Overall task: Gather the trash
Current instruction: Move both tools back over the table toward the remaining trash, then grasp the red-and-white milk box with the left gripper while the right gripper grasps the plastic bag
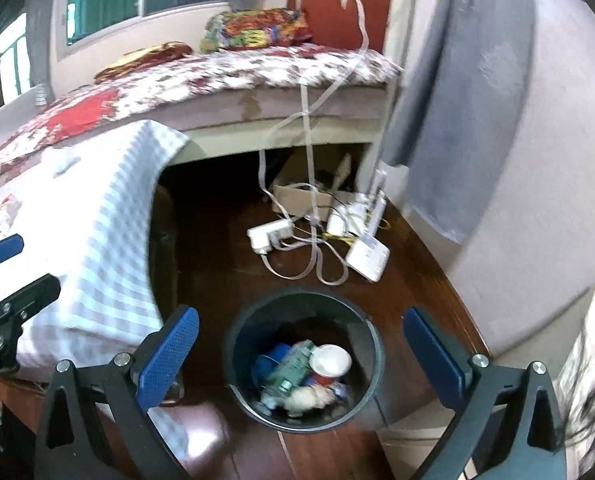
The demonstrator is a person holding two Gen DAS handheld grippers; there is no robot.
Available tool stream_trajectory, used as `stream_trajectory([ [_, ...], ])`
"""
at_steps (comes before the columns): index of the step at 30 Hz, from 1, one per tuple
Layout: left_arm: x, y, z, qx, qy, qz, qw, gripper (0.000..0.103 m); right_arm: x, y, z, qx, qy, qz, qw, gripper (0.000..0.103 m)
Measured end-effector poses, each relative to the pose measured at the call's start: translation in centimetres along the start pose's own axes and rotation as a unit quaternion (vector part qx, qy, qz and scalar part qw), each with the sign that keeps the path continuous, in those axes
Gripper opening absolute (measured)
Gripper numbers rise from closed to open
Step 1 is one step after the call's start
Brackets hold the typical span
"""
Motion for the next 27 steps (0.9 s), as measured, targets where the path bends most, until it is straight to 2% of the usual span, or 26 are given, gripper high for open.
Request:
stream_trajectory([
  [6,-0.5,1.2,5.5,-0.044,0.036,-0.024,0.9981,0.099,-2.9,1.1,6.1,-0.049,0.034,-0.032,0.998,0.103],
  [11,-0.3,2.7,11.5,-0.087,0.078,-0.039,0.9924,0.099,-4.7,0.9,11.3,-0.101,0.050,-0.038,0.993,0.103],
  [14,0.0,3.8,15.5,-0.116,0.102,-0.046,0.9869,0.099,-5.8,0.7,14.8,-0.124,0.074,-0.044,0.989,0.103],
  [17,0.3,4.6,19.0,-0.140,0.125,-0.050,0.9810,0.099,-6.8,0.0,18.8,-0.165,0.102,-0.036,0.980,0.103],
  [22,0.9,5.6,23.7,-0.171,0.155,-0.054,0.9716,0.099,-8.6,-0.7,25.0,-0.196,0.143,-0.030,0.970,0.103],
  [27,0.7,5.4,27.6,-0.190,0.178,-0.055,0.9641,0.099,-10.6,-2.4,29.0,-0.207,0.169,-0.025,0.963,0.103],
])
Point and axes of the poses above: each gripper's, at about its wrist camera, not at the fingertips, and y roughly against the way its jaws point, z to its left, x to its underside, the point moved 10 cm from there along -y, roughly the way its jaws point, and after that the axes turned 8 degrees about y, right-handed, at the moved point
